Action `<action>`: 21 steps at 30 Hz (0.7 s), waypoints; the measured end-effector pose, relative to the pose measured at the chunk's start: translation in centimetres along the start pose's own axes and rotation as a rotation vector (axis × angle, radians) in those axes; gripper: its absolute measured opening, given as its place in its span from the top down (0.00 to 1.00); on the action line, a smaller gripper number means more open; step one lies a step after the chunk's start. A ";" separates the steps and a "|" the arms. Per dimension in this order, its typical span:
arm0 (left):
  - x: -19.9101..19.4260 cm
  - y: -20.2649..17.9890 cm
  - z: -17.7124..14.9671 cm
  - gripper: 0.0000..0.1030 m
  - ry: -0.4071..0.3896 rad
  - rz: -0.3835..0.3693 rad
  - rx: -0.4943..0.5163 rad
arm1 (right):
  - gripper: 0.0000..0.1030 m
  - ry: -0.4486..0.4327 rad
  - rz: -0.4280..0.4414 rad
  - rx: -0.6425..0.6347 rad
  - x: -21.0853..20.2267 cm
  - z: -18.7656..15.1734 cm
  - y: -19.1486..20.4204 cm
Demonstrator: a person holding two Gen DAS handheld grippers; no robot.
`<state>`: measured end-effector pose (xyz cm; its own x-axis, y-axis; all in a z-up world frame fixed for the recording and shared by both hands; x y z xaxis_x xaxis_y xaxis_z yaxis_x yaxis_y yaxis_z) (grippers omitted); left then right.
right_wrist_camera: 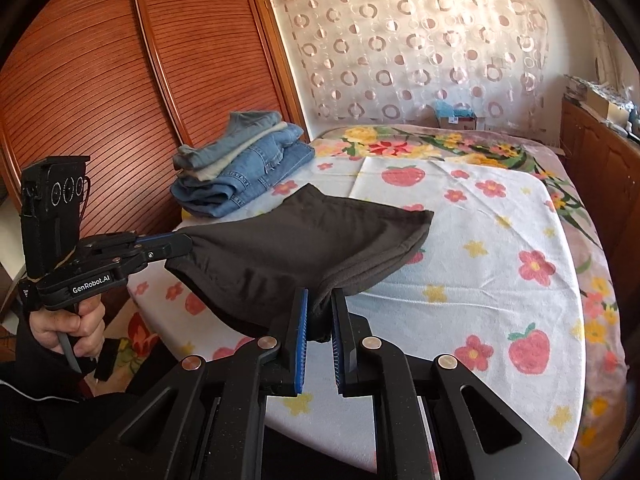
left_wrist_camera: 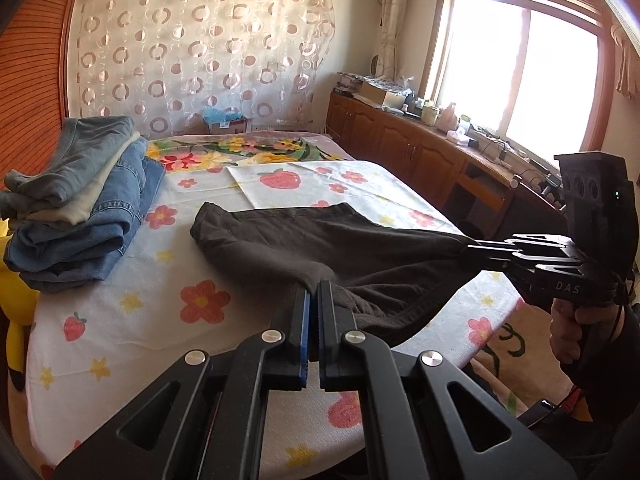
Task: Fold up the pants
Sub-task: 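Grasp the black pants' end with the right gripper and fold it over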
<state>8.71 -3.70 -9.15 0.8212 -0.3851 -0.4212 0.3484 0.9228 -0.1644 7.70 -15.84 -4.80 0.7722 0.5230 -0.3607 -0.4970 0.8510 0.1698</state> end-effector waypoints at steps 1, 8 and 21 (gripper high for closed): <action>0.4 0.3 0.2 0.96 0.002 0.004 -0.001 | 0.90 0.001 -0.002 -0.002 0.4 0.0 0.0; 4.2 2.1 2.3 0.96 0.008 0.043 0.003 | 0.90 -0.024 -0.039 -0.016 3.6 1.8 -1.5; 10.8 5.9 4.6 0.96 0.050 0.136 -0.006 | 0.90 0.037 -0.109 0.016 13.4 4.1 -4.8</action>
<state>21.76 -2.43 -10.55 0.8372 -0.2556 -0.4835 0.2327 0.9665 -0.1080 22.02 -12.73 -6.68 0.8057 0.4258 -0.4118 -0.4046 0.9033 0.1424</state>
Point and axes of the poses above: each gripper's, at about its wrist camera, not at the fingertips, and x roughly the way its jaws point, y to its left, z to its top, the point moved 8 cm from there along x, roughly the way its jaws point, and after that the axes turned 12 degrees about -y, right-handed, at the moved point
